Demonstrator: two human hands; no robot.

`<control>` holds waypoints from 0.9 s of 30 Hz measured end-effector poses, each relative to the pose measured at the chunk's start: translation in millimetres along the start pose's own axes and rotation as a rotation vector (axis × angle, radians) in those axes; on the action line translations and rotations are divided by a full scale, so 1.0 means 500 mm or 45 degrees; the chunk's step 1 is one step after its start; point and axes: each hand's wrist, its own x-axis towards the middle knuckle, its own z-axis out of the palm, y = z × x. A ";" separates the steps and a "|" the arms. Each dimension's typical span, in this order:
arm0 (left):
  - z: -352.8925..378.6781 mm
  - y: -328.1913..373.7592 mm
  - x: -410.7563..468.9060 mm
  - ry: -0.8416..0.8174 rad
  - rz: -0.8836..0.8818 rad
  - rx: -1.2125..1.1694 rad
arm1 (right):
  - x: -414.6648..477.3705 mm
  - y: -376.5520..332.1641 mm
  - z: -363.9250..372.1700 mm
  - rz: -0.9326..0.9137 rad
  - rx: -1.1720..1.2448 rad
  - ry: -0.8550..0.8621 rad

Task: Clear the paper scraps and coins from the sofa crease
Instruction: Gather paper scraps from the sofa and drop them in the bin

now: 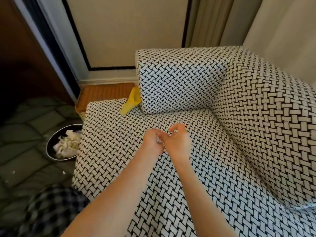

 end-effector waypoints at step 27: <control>-0.018 0.328 0.317 0.080 0.495 0.941 | 0.349 -0.150 0.286 0.836 1.099 -0.691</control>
